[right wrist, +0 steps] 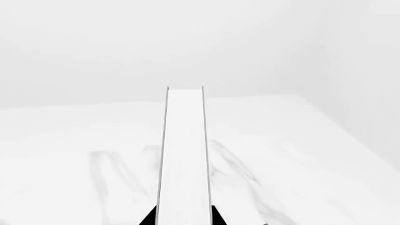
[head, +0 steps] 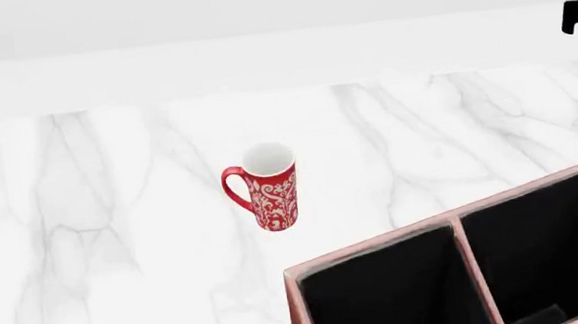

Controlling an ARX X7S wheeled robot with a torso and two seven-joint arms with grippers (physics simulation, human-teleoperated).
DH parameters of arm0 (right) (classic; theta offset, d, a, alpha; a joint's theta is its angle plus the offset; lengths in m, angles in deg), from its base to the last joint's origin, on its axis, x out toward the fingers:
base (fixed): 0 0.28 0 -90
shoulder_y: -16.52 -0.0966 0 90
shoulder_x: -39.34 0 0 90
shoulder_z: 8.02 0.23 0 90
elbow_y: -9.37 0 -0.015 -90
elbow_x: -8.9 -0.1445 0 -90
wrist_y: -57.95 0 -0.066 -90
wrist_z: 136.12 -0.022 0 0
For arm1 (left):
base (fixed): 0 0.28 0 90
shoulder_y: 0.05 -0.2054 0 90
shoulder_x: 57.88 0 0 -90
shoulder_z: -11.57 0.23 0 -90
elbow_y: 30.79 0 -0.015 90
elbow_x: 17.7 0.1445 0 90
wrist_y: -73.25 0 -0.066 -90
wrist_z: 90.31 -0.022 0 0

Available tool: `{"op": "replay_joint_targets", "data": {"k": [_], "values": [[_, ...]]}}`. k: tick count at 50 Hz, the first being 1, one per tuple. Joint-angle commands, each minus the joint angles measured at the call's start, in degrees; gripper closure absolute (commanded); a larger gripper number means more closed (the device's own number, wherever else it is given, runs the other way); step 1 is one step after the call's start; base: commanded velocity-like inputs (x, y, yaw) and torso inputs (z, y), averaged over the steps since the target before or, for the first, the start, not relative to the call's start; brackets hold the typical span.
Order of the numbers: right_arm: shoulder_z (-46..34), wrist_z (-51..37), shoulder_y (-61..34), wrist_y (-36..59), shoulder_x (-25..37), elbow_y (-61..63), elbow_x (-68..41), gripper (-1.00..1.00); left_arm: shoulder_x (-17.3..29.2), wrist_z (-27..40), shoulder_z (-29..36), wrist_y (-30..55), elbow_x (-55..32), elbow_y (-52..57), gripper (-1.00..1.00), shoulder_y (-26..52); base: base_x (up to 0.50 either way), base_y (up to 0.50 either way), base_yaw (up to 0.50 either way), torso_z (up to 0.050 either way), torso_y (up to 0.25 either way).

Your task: Pick up the book and place it in the right compartment of the caddy.

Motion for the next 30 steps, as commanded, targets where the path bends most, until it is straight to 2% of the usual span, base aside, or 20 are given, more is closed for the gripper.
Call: {"op": "replay_joint_targets", "data": {"k": [1, 11, 20, 30], "values": [[-0.98, -1.07, -0.28, 0.10, 2.50, 0.92, 0.48, 1.00, 0.46, 0.65, 0.01, 0.29, -0.23, 0.35, -1.00, 0.09, 0.00, 0.00, 0.00, 0.000, 0.000], [-1.71, -4.49, -0.72, 1.98, 5.68, 1.23, -3.99, 1.00, 0.34, 0.45, 1.30, -0.45, 0.86, -0.41, -1.00, -0.08, 0.00, 0.00, 0.00, 0.000, 0.002], [-3.63, -23.55, -2.49, 1.96, 12.14, -1.80, -26.60, 1.00, 0.11, 0.20, 2.00, -1.06, 1.46, -1.31, -1.00, -0.20, 0.00, 0.00, 0.00, 0.000, 0.001], [-1.87, -44.27, 1.88, 1.67, 19.52, -0.14, -52.18, 1.00, 0.04, 0.06, 1.72, -1.46, 1.07, -1.67, -1.00, -0.16, 0.00, 0.00, 0.00, 0.000, 0.002]]}}
